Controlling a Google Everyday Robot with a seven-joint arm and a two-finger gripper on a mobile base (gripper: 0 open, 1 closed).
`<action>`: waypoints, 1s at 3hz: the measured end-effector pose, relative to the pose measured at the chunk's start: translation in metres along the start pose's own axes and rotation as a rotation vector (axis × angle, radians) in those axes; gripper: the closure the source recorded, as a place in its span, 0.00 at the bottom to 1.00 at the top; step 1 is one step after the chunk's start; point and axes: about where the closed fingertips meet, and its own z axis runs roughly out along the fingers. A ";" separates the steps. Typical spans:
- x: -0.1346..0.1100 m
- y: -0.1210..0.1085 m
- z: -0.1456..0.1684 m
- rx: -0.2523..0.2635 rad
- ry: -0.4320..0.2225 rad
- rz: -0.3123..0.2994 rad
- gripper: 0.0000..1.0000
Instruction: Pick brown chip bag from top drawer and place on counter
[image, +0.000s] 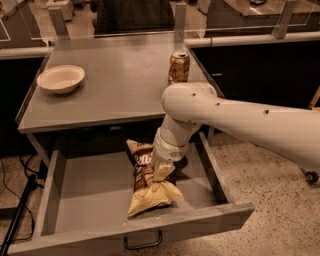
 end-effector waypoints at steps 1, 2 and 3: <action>0.000 0.011 -0.028 -0.006 -0.003 0.020 1.00; 0.000 0.020 -0.054 -0.015 0.000 0.038 1.00; -0.006 0.034 -0.087 -0.002 -0.011 0.031 1.00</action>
Offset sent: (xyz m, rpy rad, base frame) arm -0.0243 -0.0360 0.0817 -0.0106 0.0372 -0.0545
